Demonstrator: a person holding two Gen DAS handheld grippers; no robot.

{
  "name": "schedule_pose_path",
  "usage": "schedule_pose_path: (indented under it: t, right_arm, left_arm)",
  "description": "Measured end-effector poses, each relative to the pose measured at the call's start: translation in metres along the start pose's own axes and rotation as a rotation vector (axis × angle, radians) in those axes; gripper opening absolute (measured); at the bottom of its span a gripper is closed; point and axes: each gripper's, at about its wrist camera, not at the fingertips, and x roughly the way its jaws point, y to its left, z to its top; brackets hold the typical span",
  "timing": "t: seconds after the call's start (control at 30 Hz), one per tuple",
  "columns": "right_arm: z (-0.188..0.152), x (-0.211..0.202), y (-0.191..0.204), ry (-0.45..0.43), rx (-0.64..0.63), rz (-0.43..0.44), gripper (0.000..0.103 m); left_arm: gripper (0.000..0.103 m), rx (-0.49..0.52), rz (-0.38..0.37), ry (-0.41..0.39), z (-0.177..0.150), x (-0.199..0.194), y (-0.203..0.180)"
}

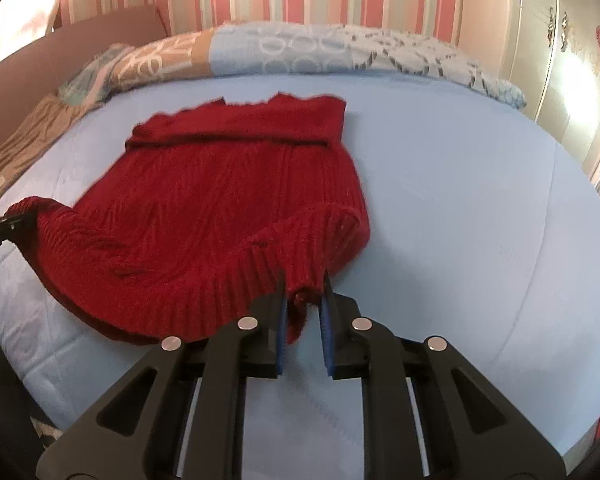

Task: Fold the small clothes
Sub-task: 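Lift the held hem with both tools and fold it toward the collar, then lay the hem down near the collar and open both tools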

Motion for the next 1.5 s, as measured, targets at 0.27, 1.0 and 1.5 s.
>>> schedule_pose_path:
  t: [0.27, 1.0, 1.5]
  right_arm:
    - [0.057, 0.019, -0.006, -0.097, -0.01, -0.01, 0.014]
    - [0.207, 0.192, -0.02, -0.166, -0.01, -0.042, 0.014]
    - [0.22, 0.269, -0.028, -0.111, -0.023, -0.077, 0.014]
  left_arm:
    - [0.014, 0.0, 0.029, -0.086, 0.056, 0.021, 0.01]
    - [0.014, 0.035, 0.107, -0.139, 0.212, 0.184, 0.046]
    - [0.017, 0.128, 0.154, -0.044, 0.226, 0.282, 0.048]
